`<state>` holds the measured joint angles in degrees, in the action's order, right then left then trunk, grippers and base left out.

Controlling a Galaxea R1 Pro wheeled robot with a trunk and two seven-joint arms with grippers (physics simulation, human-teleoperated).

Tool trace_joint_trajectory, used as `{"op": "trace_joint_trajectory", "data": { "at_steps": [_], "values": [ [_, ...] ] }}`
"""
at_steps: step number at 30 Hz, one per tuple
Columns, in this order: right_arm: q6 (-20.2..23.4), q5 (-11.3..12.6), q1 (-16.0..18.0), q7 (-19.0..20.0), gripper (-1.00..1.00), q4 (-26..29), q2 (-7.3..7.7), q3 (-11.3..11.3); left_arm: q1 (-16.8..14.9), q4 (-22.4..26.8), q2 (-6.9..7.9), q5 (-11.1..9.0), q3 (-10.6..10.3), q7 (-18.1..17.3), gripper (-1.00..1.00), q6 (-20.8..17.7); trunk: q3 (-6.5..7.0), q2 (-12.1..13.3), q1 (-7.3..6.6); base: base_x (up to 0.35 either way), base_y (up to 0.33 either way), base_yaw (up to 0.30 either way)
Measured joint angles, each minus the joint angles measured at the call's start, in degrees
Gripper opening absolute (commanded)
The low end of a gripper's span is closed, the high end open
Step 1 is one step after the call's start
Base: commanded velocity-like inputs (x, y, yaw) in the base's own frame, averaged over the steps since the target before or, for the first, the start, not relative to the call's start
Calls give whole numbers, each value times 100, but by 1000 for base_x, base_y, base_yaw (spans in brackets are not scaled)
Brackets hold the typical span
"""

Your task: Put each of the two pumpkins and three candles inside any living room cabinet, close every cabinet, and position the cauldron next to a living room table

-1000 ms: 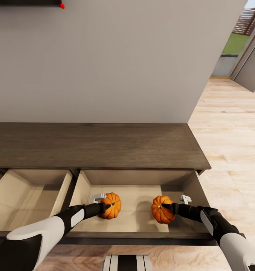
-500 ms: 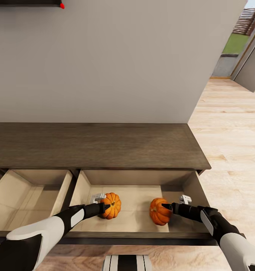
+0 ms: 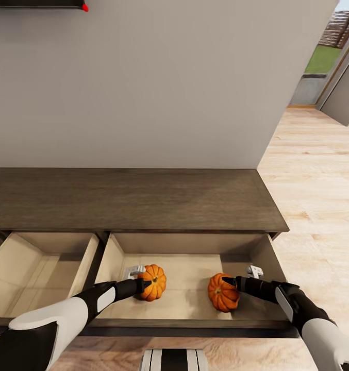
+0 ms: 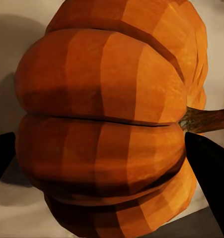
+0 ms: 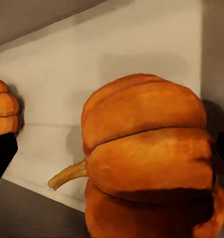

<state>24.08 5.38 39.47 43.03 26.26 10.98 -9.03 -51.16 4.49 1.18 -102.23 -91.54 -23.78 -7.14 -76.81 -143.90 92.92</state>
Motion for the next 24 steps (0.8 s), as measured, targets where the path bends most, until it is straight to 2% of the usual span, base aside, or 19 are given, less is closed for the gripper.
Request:
{"op": "trace_joint_trajectory", "data": {
  "at_steps": [5, 13, 19, 24],
  "values": [
    [3, 12, 0, -9, 100, 362, 0, -8, 11, 6, -2, -1, 25, 8, -100, 1, 0, 0, -1, 0, 0, 0],
    [8, 15, 0, -201, 100, 628, 50, -29, 10, 7, -10, -2, 14, 1, -100, 7, 0, 0, 1, 0, 0, 0],
    [12, 17, 0, -209, 100, 708, 65, -167, 10, 7, -10, -6, 14, 2, -100, 8, 0, 0, 1, 0, 0, 0],
    [54, 16, -1, -202, 100, 878, 54, -179, 10, 8, -10, -6, 15, 4, -100, 8, 0, 0, 0, 0, 0, 0]
  ]
}}
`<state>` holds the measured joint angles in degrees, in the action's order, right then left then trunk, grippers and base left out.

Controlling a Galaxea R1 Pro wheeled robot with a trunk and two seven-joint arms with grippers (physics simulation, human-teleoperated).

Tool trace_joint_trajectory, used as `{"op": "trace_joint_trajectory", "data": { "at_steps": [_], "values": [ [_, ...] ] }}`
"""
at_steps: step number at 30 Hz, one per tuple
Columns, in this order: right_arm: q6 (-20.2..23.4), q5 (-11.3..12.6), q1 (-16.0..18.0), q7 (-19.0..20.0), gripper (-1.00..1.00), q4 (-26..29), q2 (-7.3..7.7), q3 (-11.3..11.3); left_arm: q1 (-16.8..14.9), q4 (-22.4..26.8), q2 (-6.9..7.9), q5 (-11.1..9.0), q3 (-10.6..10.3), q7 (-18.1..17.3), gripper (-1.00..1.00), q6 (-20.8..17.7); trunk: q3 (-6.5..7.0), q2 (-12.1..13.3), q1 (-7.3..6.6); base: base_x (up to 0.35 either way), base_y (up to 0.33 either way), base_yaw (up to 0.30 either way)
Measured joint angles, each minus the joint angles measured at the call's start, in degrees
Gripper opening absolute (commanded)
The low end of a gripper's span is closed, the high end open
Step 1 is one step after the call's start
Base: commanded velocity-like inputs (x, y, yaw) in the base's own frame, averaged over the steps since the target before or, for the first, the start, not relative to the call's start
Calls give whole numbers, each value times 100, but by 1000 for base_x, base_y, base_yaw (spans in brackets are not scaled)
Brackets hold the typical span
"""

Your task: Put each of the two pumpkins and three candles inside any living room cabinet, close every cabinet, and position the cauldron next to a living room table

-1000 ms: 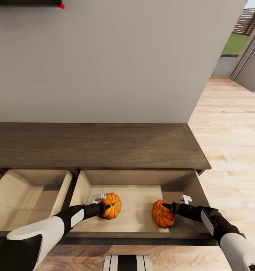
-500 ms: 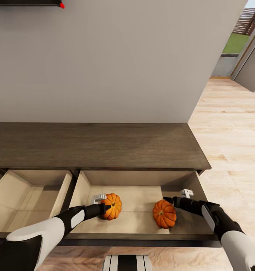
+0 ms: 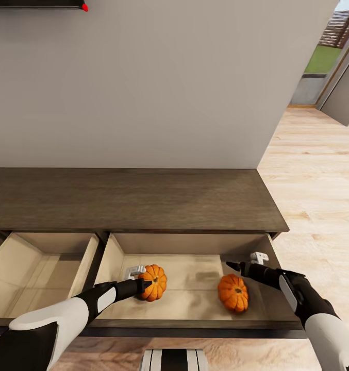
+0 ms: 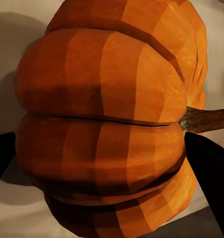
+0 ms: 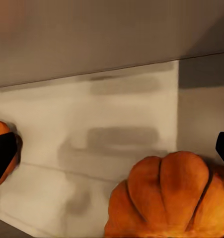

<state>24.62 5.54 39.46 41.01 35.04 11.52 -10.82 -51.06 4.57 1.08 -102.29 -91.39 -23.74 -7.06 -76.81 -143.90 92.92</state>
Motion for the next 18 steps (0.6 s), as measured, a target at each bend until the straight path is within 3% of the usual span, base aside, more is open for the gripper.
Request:
{"op": "trace_joint_trajectory", "data": {
  "at_steps": [18],
  "values": [
    [26, 0, 0, 66, 100, 1, -43, 29, 1, 7, 2, 18, 24, 11, -100, 4, 0, 0, 0, 0, 0, 0]
  ]
}}
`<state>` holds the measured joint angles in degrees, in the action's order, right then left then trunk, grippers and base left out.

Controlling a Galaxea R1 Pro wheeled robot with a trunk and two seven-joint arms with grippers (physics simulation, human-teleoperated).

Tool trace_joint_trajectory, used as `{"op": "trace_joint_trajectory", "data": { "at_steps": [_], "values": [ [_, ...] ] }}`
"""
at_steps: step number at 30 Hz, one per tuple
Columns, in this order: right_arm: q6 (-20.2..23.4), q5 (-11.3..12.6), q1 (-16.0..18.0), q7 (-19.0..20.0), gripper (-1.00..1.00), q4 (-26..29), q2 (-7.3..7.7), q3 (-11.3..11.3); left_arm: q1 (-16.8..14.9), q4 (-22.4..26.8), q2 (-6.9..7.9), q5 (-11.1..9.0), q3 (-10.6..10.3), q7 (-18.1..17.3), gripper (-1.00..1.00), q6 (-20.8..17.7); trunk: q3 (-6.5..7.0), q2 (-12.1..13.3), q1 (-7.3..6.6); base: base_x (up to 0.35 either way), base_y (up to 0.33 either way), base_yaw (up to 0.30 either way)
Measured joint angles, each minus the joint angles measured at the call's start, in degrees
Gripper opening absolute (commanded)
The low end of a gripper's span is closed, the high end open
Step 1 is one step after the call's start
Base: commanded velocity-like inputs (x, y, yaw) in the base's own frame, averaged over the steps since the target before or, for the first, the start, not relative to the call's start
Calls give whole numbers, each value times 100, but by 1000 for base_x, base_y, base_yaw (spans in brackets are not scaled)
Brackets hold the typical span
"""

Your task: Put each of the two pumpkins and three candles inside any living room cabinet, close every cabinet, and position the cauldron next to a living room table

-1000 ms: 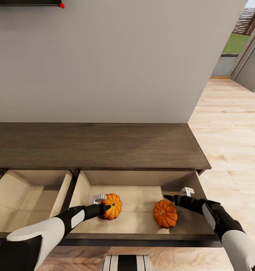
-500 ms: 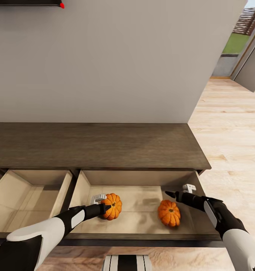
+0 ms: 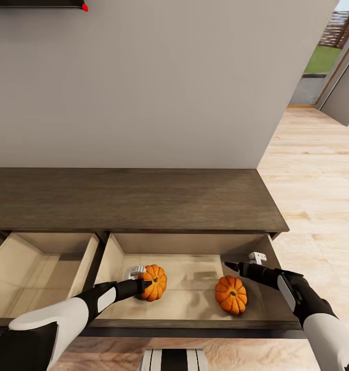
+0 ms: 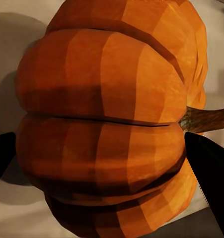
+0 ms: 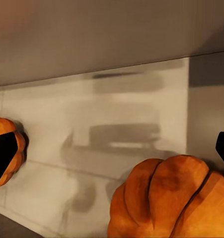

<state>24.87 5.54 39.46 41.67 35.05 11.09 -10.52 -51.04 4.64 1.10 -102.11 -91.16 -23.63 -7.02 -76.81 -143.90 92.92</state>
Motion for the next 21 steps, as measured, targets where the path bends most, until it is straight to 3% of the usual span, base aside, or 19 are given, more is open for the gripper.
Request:
{"op": "trace_joint_trajectory", "data": {
  "at_steps": [1, 2, 21],
  "values": [
    [0, 0, 0, -1, 100, -3, -1, -1, 0, 6, 3, 8, 3, 0, -100, -1, 0, 0, 0, 0, 0, 0],
    [0, 0, 0, -1, 100, -7, -1, -2, 0, 10, 6, 7, 3, 0, 100, -2, 0, 0, 0, 0, 0, 0],
    [0, 9, 0, -1, 100, -42, 6, -3, -2, -72, 53, 35, -44, 36, 100, 6, 0, 0, 1, 0, 0, 0]
  ]
}}
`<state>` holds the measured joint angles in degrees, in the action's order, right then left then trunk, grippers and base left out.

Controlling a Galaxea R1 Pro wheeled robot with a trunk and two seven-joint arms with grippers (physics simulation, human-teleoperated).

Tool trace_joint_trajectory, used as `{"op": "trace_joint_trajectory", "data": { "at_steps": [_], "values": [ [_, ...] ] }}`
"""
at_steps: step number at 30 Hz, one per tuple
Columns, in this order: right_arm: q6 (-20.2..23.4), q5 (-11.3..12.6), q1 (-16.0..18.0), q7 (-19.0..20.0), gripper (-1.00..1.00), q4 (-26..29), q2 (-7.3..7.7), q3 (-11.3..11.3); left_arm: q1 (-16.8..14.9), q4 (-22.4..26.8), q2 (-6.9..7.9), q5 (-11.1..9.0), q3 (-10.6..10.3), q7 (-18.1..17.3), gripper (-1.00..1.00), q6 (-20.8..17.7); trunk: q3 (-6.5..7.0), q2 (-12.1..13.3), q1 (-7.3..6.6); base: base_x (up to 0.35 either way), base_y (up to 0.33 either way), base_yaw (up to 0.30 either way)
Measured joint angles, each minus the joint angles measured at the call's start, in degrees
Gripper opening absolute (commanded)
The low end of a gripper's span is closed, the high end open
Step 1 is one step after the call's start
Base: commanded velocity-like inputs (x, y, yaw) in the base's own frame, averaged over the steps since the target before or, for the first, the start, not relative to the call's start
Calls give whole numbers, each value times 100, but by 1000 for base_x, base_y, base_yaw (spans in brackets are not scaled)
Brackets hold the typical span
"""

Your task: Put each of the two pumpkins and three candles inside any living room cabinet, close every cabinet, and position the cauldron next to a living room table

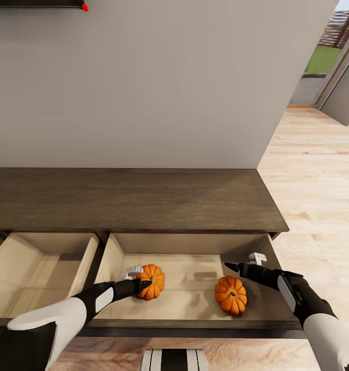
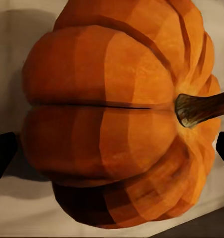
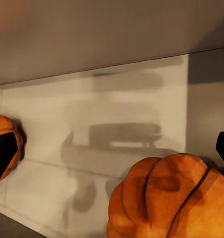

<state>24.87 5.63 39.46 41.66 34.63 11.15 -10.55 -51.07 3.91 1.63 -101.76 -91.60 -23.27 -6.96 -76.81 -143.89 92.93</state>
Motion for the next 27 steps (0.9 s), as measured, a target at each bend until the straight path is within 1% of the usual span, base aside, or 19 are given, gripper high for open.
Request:
{"op": "trace_joint_trajectory", "data": {
  "at_steps": [1, 5, 7, 22, 25, 27],
  "values": [
    [0, 0, 0, 0, 100, 0, 1, 0, 1, -3, 11, 4, 17, 8, 100, -3, 0, 0, 0, 0, 0, 0],
    [0, 0, 0, -7, 100, 0, -5, 0, -1, 3, 196, -1, 7, 12, 100, -15, 0, 0, 0, 0, 0, 0],
    [0, 3, 0, -8, 100, -6, -7, 0, -1, 4, 236, -1, 11, 9, 100, -17, 0, 0, 0, 0, 0, 0],
    [0, 0, 0, -9, 100, -9, -2, 0, -15, 25, 270, 3, -27, -32, 100, -51, -1, 0, 1, 0, 0, 0],
    [0, 2, 0, -9, 100, -9, -4, 0, -26, 287, 403, 7, -31, -46, 100, -51, -1, 0, 1, 0, 0, 0],
    [0, -3, 0, -9, 100, -9, -5, 0, -31, 383, 453, 8, -32, -52, 100, -51, -1, 0, 1, 0, 0, 0]
  ]
}}
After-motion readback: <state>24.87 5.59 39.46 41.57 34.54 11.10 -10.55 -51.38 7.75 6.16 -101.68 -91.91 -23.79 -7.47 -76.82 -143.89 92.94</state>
